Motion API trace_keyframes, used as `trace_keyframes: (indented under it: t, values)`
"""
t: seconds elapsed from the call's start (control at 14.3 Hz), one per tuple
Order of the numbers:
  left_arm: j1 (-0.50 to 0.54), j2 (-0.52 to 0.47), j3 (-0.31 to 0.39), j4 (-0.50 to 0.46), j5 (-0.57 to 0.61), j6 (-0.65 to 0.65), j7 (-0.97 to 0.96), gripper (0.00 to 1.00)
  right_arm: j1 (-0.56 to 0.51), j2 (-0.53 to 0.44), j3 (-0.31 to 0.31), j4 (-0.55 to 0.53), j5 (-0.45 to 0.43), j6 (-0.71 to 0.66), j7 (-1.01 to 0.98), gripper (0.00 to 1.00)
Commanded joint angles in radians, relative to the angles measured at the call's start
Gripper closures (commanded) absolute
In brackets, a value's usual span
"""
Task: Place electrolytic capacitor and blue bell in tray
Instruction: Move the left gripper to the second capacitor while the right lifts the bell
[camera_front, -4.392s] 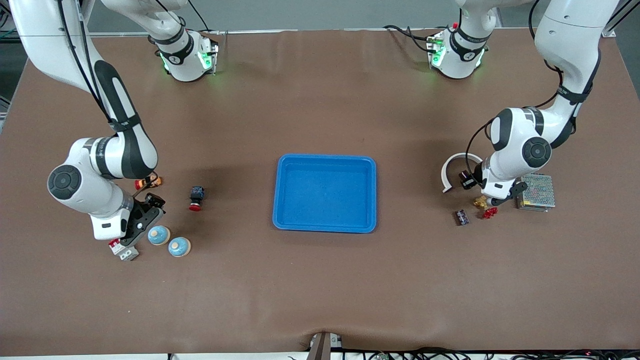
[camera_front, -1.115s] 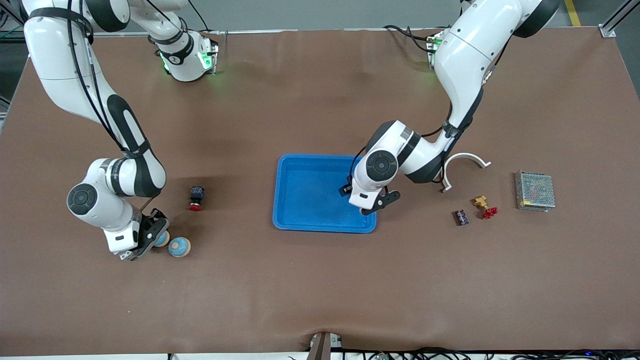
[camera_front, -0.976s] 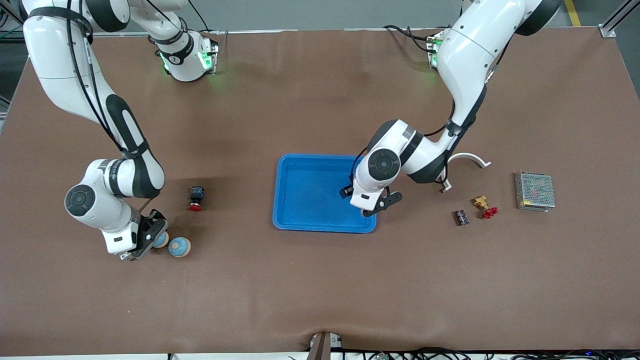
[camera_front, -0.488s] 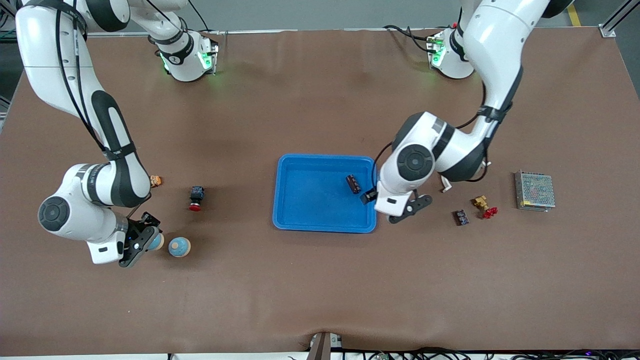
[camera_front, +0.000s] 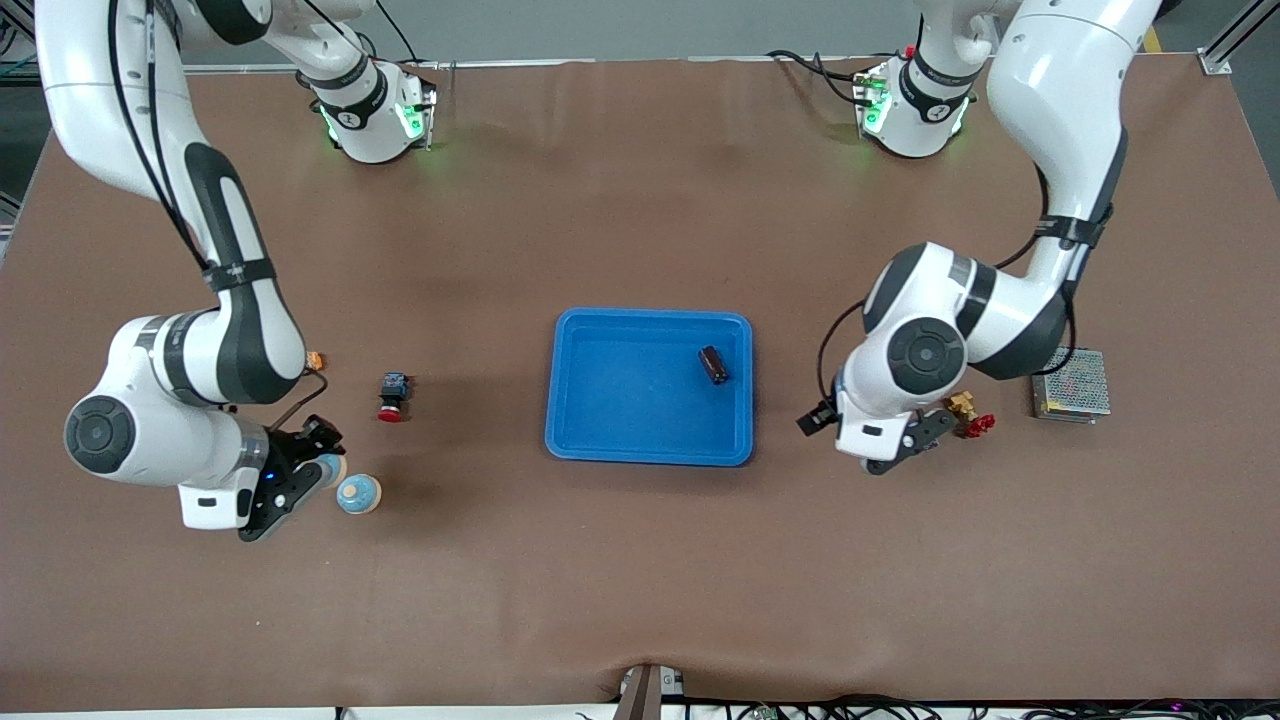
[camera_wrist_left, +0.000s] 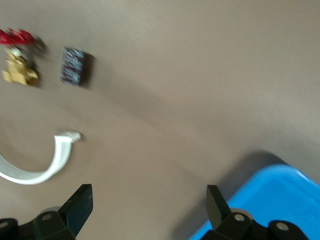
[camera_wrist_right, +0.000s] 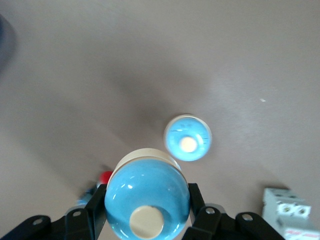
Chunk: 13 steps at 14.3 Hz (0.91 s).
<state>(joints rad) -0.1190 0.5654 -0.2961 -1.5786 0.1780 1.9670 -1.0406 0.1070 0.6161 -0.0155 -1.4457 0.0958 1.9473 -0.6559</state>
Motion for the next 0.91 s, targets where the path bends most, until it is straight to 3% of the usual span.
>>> trace_keyframes:
  t: [0.0, 0.42, 0.84]
  values:
    - [0.057, -0.013, -0.008, -0.029, 0.063, -0.002, 0.02, 0.0, 0.058, -0.058, -0.001, -0.012, 0.005, -0.057, 0.19, 0.58]
    - [0.197, 0.007, -0.009, -0.115, 0.115, 0.105, 0.191, 0.01, 0.252, -0.101, -0.001, -0.016, 0.005, -0.082, 0.65, 0.58]
    - [0.248, 0.076, -0.008, -0.135, 0.135, 0.197, 0.272, 0.19, 0.397, -0.095, -0.003, -0.016, 0.005, -0.028, 0.944, 0.58]
